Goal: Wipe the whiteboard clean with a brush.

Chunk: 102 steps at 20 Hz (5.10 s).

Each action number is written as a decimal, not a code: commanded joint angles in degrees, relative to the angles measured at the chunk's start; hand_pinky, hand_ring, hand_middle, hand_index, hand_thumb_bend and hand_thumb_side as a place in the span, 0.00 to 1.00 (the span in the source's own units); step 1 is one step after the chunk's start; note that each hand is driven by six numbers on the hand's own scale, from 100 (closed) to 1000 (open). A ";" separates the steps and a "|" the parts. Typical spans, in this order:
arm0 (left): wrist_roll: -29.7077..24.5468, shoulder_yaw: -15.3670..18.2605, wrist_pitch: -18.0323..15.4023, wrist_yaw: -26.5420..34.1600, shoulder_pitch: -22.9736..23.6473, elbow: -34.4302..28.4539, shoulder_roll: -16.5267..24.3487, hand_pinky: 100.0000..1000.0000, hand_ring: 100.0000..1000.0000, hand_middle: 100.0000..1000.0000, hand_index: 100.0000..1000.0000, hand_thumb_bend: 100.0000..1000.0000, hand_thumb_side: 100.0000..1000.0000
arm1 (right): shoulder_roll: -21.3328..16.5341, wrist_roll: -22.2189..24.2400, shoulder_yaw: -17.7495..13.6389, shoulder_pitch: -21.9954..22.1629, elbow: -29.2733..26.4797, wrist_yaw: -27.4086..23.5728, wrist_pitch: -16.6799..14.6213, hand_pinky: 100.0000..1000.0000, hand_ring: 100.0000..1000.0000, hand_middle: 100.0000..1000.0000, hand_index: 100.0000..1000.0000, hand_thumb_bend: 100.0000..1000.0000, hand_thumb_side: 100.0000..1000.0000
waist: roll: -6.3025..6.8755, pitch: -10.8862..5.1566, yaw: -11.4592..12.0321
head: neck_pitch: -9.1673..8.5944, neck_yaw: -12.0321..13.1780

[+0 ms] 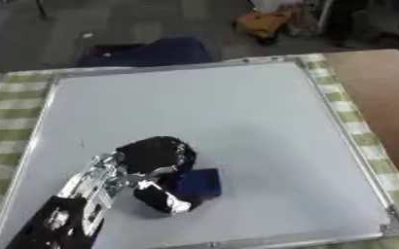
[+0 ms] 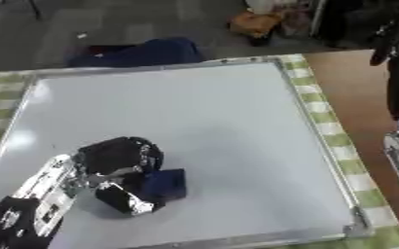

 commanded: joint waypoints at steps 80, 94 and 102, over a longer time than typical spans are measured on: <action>-6.28 14.12 6.81 17.31 -5.24 4.30 24.44 0.69 0.47 0.23 0.01 0.08 0.47 | -1.02 0.06 -1.25 -0.88 -0.81 1.24 -1.53 0.70 0.54 0.42 0.19 0.09 0.97 | -0.65 2.42 -0.16 | 4.21 0.31; -0.41 19.11 10.97 8.73 -7.88 12.40 22.60 0.69 0.47 0.23 0.03 0.12 0.46 | -0.38 0.58 -1.33 -1.06 -0.81 1.61 -1.69 0.70 0.54 0.41 0.18 0.10 0.97 | -0.96 3.47 -0.88 | 1.35 1.14; 0.15 19.69 10.27 6.33 -8.55 14.03 22.02 0.68 0.47 0.23 0.04 0.22 0.49 | 0.04 0.48 -1.57 -0.89 -0.81 1.85 -1.44 0.70 0.54 0.41 0.18 0.10 0.96 | -0.97 3.72 -1.25 | 0.49 1.55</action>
